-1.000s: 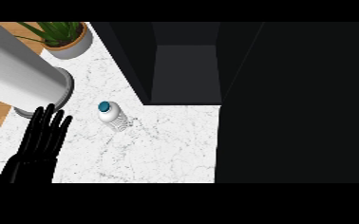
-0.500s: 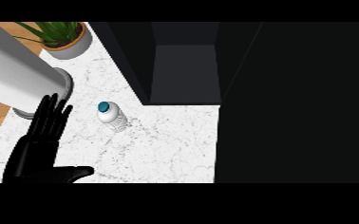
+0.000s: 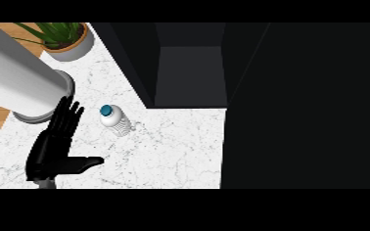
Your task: Pick up the bottled water, place it into the cabinet and close the cabinet
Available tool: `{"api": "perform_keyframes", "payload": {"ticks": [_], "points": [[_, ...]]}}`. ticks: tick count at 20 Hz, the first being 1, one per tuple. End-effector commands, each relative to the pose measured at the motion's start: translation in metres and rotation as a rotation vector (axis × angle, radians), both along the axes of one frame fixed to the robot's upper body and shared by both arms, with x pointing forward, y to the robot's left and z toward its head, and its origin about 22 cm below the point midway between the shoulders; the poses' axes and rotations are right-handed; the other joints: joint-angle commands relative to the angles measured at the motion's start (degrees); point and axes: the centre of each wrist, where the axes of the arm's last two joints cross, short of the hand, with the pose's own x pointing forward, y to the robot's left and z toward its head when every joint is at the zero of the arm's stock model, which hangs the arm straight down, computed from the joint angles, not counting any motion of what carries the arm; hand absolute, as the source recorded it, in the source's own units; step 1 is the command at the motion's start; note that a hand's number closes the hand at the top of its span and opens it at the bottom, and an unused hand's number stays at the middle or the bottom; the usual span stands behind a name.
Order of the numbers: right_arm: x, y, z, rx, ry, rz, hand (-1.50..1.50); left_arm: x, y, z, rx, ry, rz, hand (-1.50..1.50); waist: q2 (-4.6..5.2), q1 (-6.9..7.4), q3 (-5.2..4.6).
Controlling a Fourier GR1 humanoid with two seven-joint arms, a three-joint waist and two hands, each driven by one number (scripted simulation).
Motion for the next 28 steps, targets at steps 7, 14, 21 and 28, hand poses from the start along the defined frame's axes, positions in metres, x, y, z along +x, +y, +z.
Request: {"api": "perform_keyframes", "payload": {"ticks": [7, 14, 21, 28], "points": [[0.003, 0.009, -0.001, -0.001, -0.001, 0.032, -1.50, 0.039, 0.006, -0.048, -0.085, 0.084, 0.035, -1.50, 0.12, -0.30, -0.04], [-0.015, 0.010, 0.002, 0.021, 0.006, 0.007, -1.50, 0.029, 0.032, -0.068, -0.140, 0.127, 0.027, -1.50, 0.03, -0.09, -0.01], [-0.011, -0.009, -0.011, 0.002, -0.013, 0.031, -1.50, 0.036, 0.010, -0.100, -0.150, 0.127, -0.005, -1.50, 0.33, -0.94, -0.10], [-0.006, 0.021, 0.004, 0.015, 0.009, 0.025, -1.50, 0.039, -0.006, -0.108, -0.191, 0.125, -0.008, -1.50, 0.30, -0.69, -0.11]]}}
